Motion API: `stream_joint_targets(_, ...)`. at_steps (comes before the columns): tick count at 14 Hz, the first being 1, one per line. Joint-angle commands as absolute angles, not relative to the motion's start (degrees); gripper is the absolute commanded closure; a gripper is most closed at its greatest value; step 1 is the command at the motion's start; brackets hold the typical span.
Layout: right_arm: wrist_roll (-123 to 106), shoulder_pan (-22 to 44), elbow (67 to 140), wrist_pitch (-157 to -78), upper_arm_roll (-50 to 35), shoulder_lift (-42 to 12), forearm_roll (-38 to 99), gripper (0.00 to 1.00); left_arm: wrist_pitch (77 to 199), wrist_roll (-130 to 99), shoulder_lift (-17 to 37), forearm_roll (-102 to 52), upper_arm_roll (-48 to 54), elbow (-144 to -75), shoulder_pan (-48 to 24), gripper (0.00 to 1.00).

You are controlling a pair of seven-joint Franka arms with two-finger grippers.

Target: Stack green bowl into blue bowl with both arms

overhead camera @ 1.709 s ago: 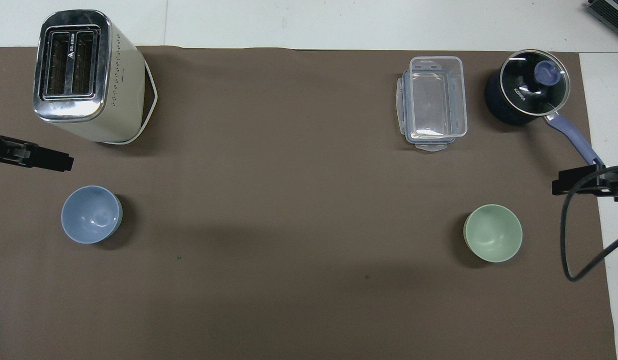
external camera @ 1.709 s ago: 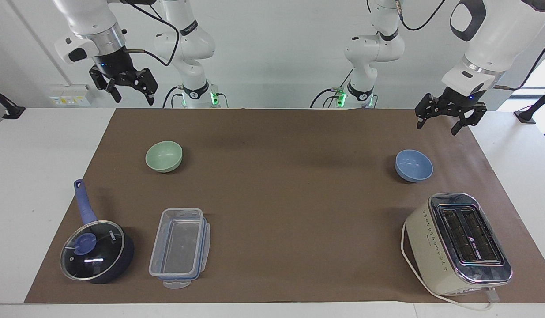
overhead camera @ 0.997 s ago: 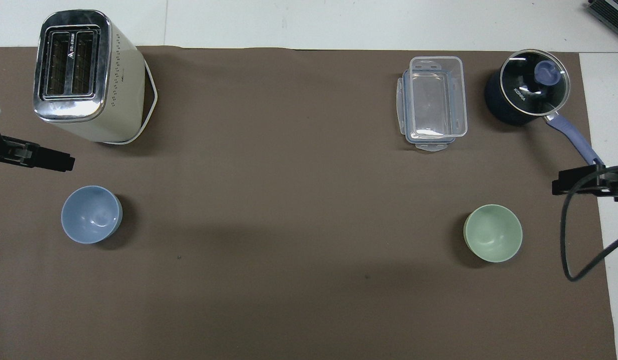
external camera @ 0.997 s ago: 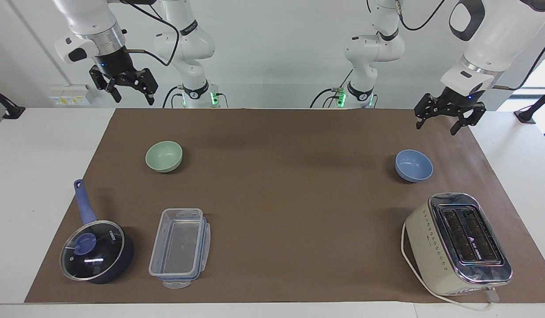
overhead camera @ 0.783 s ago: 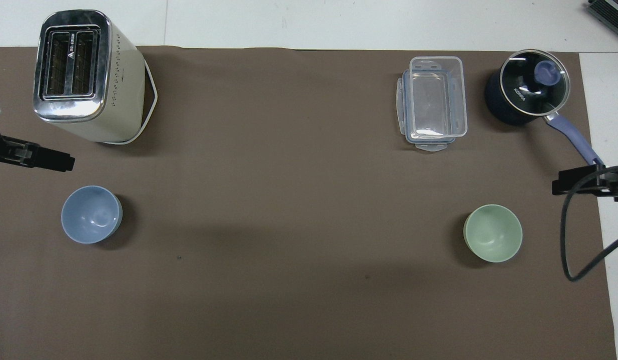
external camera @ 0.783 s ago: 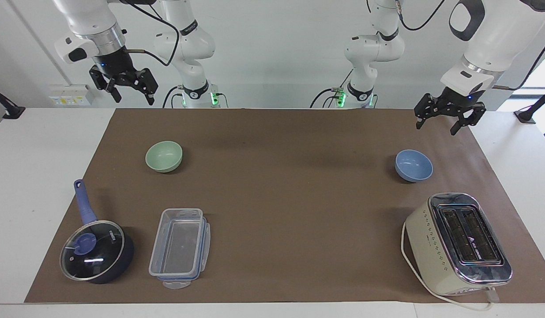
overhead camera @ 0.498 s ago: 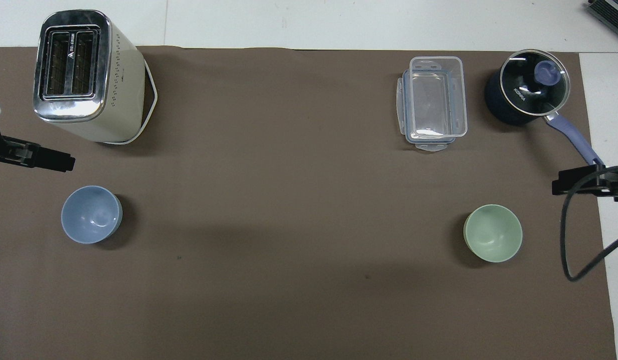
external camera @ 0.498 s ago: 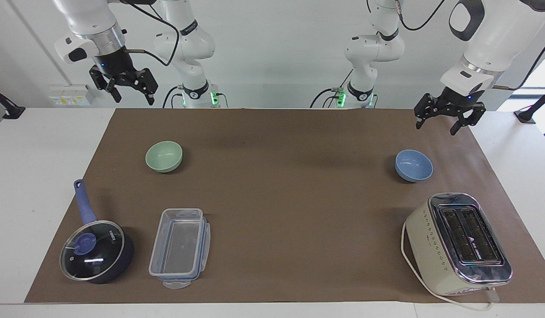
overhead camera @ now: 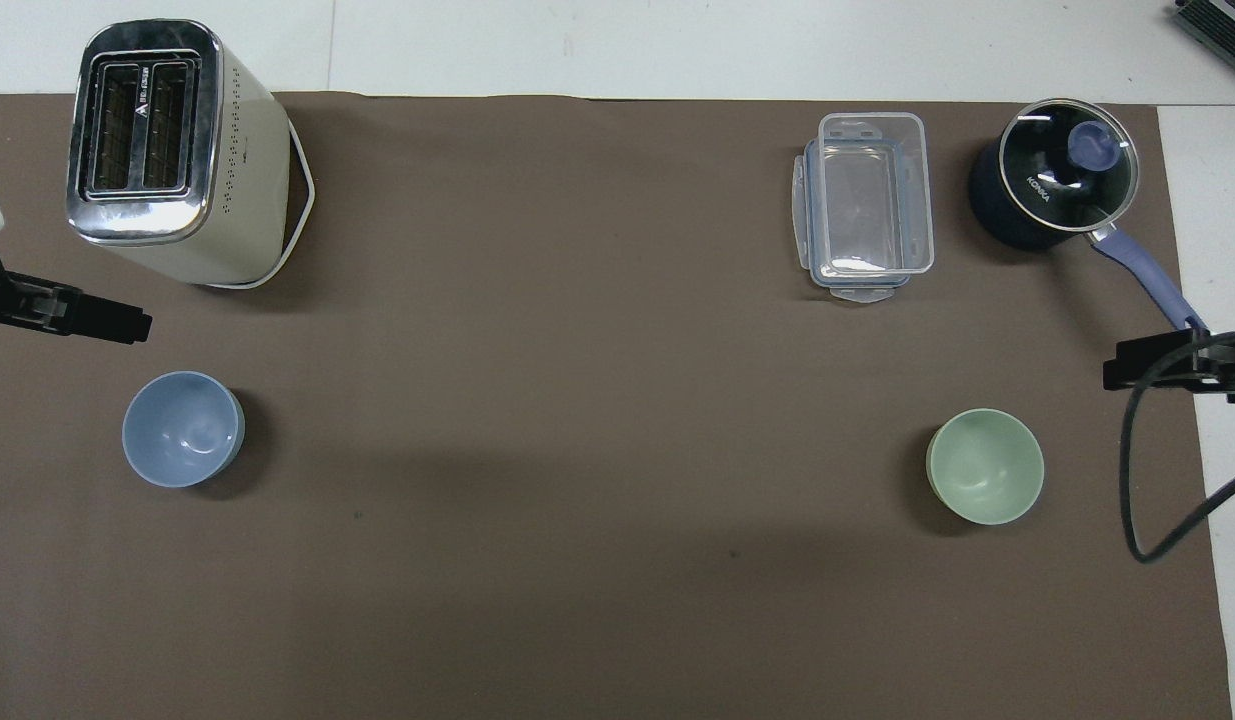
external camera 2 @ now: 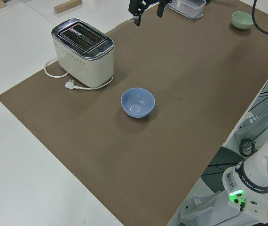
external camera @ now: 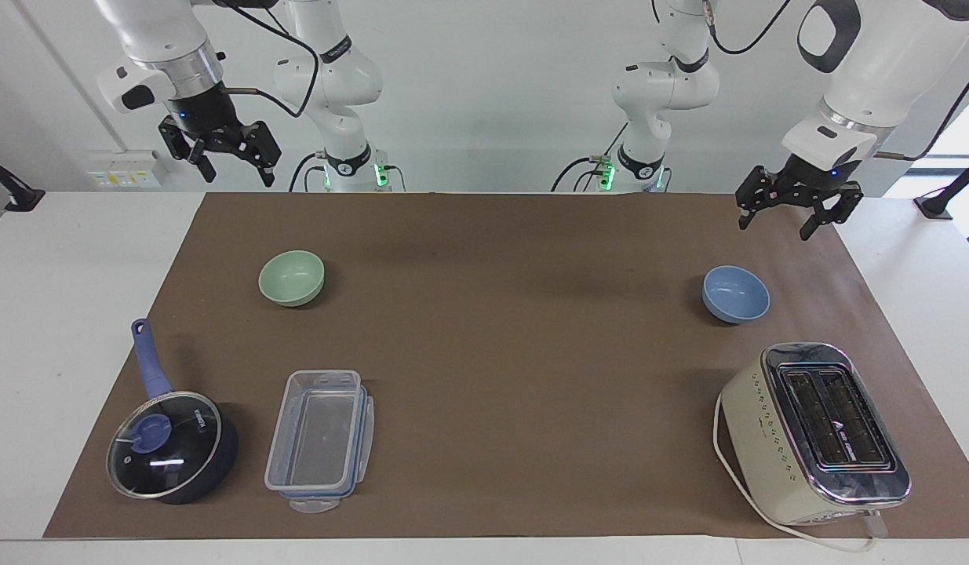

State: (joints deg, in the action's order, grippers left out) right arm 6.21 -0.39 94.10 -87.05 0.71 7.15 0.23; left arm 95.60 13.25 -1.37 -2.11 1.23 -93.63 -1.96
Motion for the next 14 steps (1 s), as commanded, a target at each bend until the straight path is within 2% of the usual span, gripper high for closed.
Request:
stream_joint_targets(1, 5.10, -0.79, 93.78, -86.22, 0.79, 7.56, 0.53, 0.00, 94.75, 12.92, -1.32, -1.32, 1.14, -92.81, -2.46, 0.00)
stream_joint_targets(14, 5.01, -0.79, 94.13, -88.40, 0.61, 7.56, -0.88, 0.00, 94.75, 12.83, -1.32, -1.41, 1.23, -92.81, -2.46, 0.00)
